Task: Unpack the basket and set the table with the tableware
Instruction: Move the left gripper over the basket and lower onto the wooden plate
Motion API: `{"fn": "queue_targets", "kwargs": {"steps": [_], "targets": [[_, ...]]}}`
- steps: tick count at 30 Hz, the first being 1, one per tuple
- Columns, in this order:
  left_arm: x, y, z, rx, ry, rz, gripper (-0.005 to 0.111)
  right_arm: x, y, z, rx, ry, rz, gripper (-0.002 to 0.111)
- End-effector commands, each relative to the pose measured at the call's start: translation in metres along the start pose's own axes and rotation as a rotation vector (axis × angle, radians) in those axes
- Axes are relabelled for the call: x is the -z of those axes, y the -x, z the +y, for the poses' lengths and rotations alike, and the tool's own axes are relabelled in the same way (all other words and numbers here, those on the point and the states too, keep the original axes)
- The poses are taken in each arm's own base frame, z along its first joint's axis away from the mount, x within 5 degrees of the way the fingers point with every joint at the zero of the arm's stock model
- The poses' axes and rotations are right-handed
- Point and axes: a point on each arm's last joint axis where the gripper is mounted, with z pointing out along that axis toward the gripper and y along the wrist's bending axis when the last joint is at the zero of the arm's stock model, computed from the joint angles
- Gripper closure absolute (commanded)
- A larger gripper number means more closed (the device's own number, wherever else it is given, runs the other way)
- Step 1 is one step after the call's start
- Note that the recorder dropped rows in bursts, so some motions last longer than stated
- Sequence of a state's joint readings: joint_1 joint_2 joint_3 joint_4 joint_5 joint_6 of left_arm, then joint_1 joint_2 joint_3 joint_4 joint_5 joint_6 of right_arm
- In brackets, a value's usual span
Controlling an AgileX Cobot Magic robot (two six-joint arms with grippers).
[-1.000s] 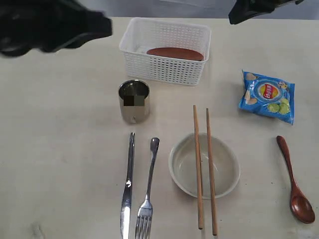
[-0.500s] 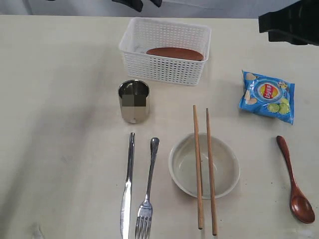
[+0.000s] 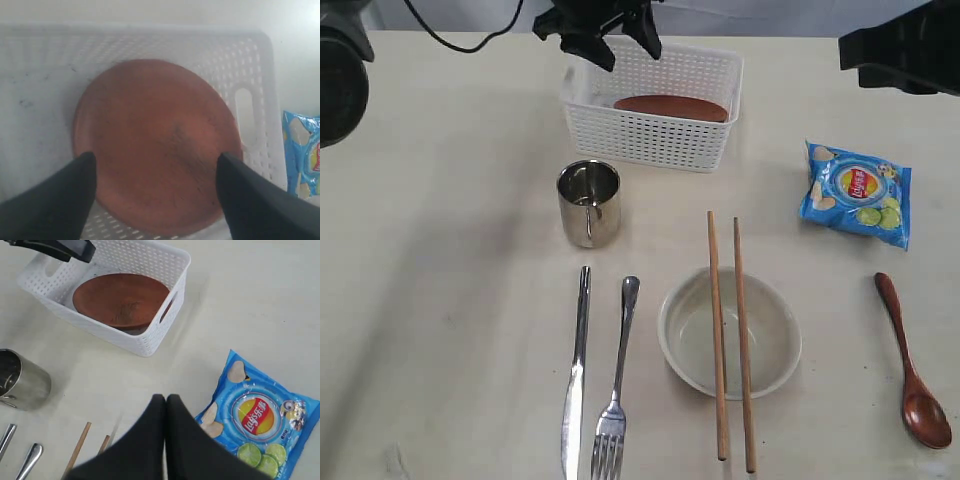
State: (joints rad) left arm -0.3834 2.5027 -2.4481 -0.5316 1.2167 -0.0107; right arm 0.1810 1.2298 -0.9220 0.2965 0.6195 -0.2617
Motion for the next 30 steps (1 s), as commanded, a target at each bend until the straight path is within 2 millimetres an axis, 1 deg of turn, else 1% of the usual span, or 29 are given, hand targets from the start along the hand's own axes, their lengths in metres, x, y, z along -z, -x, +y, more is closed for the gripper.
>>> {"fn": "queue_targets", "kwargs": {"steps": [1, 6, 9, 15, 24, 28, 30], "targets": [[-0.008, -0.003, -0.004, 0.006, -0.013, 0.018, 0.043, 0.001, -0.001, 0.0, 0.002, -0.003, -0.002, 0.108], [-0.008, -0.002, 0.004, -0.021, 0.071, 0.016, 0.043, 0.001, -0.001, 0.0, 0.002, -0.003, -0.002, 0.108], [-0.012, -0.003, 0.005, -0.012, 0.062, 0.023, 0.043, 0.001, -0.001, 0.0, 0.002, -0.003, -0.002, 0.108], [-0.025, -0.007, 0.008, 0.007, 0.052, 0.051, 0.043, 0.001, -0.001, 0.0, 0.002, -0.003, -0.002, 0.108], [-0.045, -0.014, 0.006, 0.023, 0.045, 0.09, 0.043, 0.001, -0.001, 0.0, 0.002, -0.003, -0.002, 0.108], [-0.046, -0.015, 0.007, 0.027, 0.046, 0.092, 0.043, 0.001, -0.001, 0.0, 0.002, -0.003, -0.002, 0.108], [-0.044, -0.014, 0.005, 0.024, 0.045, 0.087, 0.043, 0.001, -0.001, 0.0, 0.002, -0.003, -0.004, 0.108]]}}
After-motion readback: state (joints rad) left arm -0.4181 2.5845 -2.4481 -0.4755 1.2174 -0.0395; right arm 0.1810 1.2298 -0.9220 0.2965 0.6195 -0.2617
